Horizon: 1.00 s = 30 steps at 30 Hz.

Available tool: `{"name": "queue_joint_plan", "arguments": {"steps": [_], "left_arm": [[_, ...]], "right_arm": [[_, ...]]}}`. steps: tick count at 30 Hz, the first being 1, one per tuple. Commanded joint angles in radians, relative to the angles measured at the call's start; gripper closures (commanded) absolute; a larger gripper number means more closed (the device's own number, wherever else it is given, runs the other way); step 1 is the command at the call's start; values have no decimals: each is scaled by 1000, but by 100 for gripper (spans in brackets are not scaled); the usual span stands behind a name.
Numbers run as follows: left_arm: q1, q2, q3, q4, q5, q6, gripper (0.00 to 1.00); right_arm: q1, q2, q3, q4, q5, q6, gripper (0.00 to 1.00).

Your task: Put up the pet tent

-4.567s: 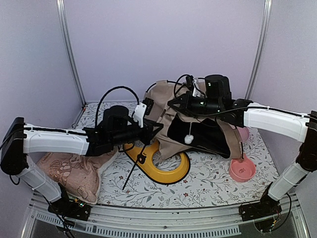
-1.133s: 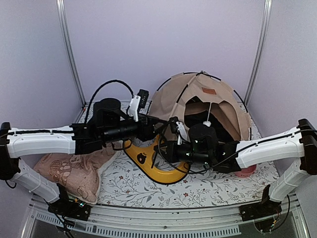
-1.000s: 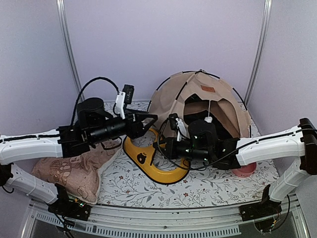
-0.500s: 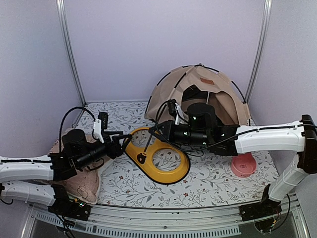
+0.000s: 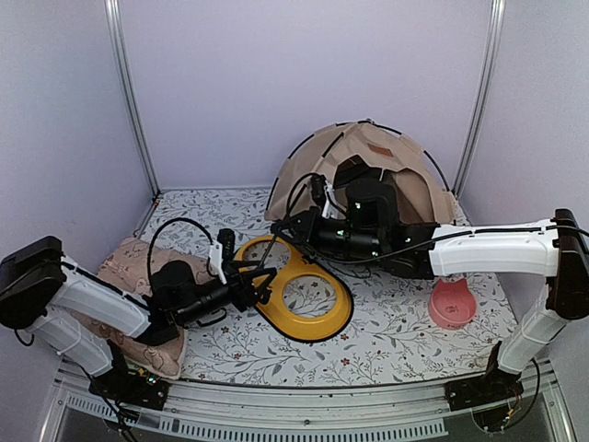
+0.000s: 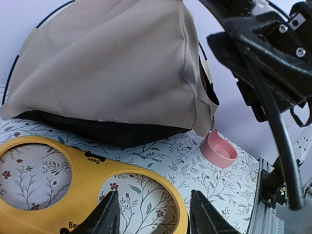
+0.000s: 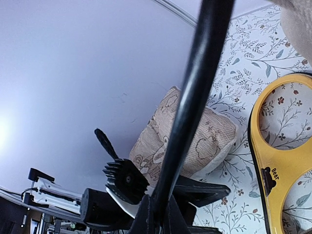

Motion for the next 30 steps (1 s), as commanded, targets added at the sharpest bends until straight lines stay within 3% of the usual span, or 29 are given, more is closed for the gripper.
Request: {"name": "queue_joint_plan", "arguments": {"steps": [1, 15, 25, 30], "left_arm": [[-31, 142, 66, 291, 35, 27, 51], [-83, 372, 276, 331, 6, 78, 52], [-85, 438, 341, 297, -15, 78, 61], [-84, 433, 291, 352, -53, 70, 61]], "right_arm": [[-14, -10, 44, 89, -20, 22, 100], [-21, -42, 44, 118, -21, 42, 100], [-20, -75, 22, 123, -8, 51, 100], [-20, -90, 18, 126, 6, 53, 100]]}}
